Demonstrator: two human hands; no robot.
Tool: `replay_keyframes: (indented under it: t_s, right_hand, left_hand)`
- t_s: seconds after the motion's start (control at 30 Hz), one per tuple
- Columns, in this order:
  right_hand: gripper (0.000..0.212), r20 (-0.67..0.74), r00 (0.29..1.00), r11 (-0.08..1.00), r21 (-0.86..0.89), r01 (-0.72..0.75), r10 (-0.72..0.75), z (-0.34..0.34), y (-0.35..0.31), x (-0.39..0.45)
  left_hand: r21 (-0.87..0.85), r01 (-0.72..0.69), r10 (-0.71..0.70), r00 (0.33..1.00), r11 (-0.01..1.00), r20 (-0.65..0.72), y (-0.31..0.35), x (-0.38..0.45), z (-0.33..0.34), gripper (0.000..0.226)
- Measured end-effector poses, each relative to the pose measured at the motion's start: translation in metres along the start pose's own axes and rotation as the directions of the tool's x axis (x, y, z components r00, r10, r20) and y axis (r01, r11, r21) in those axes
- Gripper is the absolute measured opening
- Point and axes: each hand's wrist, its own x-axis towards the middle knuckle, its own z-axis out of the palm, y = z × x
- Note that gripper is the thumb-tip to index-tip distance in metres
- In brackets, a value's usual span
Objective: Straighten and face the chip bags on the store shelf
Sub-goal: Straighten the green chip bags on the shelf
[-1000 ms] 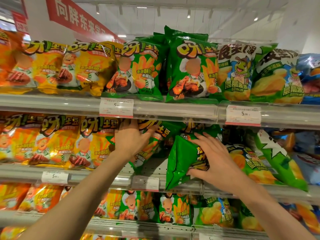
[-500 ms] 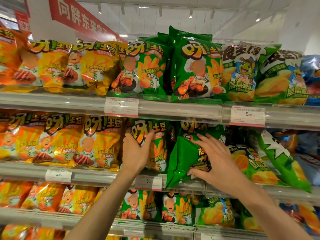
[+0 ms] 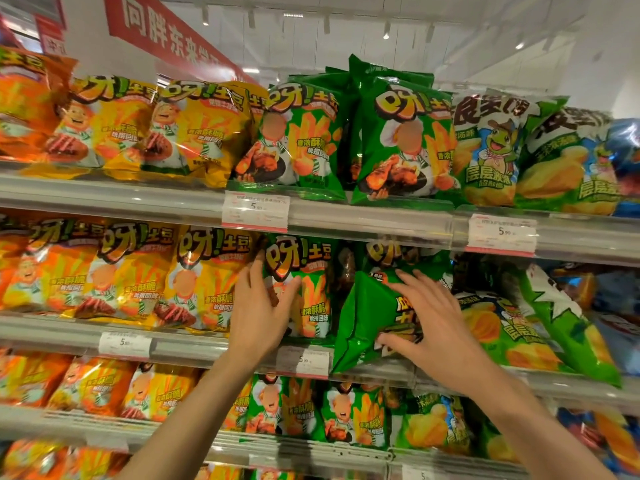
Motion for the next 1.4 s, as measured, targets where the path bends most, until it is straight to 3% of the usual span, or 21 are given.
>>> replay_keyframes:
  t_s: [0.1, 0.13, 0.2, 0.3, 0.37, 0.43, 0.5, 0.6, 0.7, 0.83, 0.93, 1.13, 1.3, 1.4]
  right_hand:
    - [0.079, -0.027, 1.000, 0.998, 0.055, -0.012, 0.013, -0.005, -0.009, 0.002]
    - [0.078, -0.034, 0.999, 0.997, 0.081, -0.012, 0.015, -0.007, -0.013, 0.003]
    - [0.075, -0.049, 0.999, 0.991, 0.133, 0.005, 0.001, -0.010, -0.024, 0.007]
    - [0.070, -0.105, 0.994, 0.977, 0.211, 0.036, -0.013, -0.012, -0.040, 0.013]
    - [0.065, -0.154, 0.988, 0.967, 0.252, 0.025, 0.015, -0.012, -0.050, 0.018]
    - [0.064, -0.188, 0.981, 0.967, 0.256, 0.009, 0.041, -0.009, -0.058, 0.022]
    - [0.069, -0.190, 0.979, 0.966, 0.257, -0.023, 0.074, -0.006, -0.065, 0.025]
    - [0.066, -0.230, 0.970, 0.968, 0.250, -0.018, 0.077, -0.001, -0.072, 0.028]
    - [0.063, -0.272, 0.962, 0.978, 0.205, 0.025, 0.032, 0.001, -0.082, 0.030]
    - [0.076, -0.141, 0.987, 0.985, 0.148, 0.093, -0.072, -0.005, -0.084, 0.029]
    - [0.085, -0.029, 0.983, 0.983, 0.027, 0.181, -0.180, -0.004, -0.077, 0.030]
    - [0.069, -0.175, 0.934, 0.950, -0.083, 0.300, -0.311, -0.004, -0.089, 0.032]
    - [0.075, -0.048, 0.962, 0.958, -0.120, 0.262, -0.269, -0.007, -0.107, 0.032]
    - [0.080, 0.054, 0.979, 0.976, -0.078, 0.202, -0.198, -0.004, -0.105, 0.030]
  left_hand:
    - [-0.035, -0.190, 0.184, 0.974, 0.981, -0.136, 0.002, -0.014, -0.012, 0.046]
    - [-0.063, -0.233, 0.223, 0.965, 0.970, -0.136, 0.002, -0.018, -0.016, 0.035]
    - [-0.182, -0.220, 0.223, 0.975, 0.958, -0.007, 0.004, -0.027, -0.026, 0.025]
    - [-0.350, -0.038, 0.155, 0.937, 0.936, 0.312, 0.010, -0.041, -0.040, 0.040]
    - [-0.420, 0.061, 0.134, 0.898, 0.905, 0.418, 0.013, -0.044, -0.043, 0.041]
    - [-0.564, 0.235, 0.074, 0.880, 0.791, 0.470, 0.016, -0.042, -0.046, 0.038]
    - [-0.635, 0.333, 0.030, 0.872, 0.697, 0.489, 0.015, -0.038, -0.051, 0.039]
    - [-0.645, 0.221, 0.126, 0.886, 0.731, 0.447, 0.016, -0.045, -0.057, 0.052]
    - [-0.673, 0.204, 0.111, 0.913, 0.711, 0.394, 0.021, -0.048, -0.057, 0.046]
    - [-0.727, 0.275, 0.025, 0.927, 0.629, 0.373, 0.014, -0.045, -0.060, 0.041]
    - [-0.734, 0.314, 0.024, 0.912, 0.602, 0.409, 0.004, -0.044, -0.065, 0.040]
    - [-0.748, 0.423, 0.002, 0.870, 0.512, 0.493, -0.015, -0.039, -0.074, 0.061]
    - [-0.716, 0.501, -0.004, 0.821, 0.487, 0.571, -0.032, -0.039, -0.082, 0.069]
    - [-0.683, 0.553, -0.051, 0.793, 0.477, 0.607, -0.031, -0.046, -0.081, 0.055]
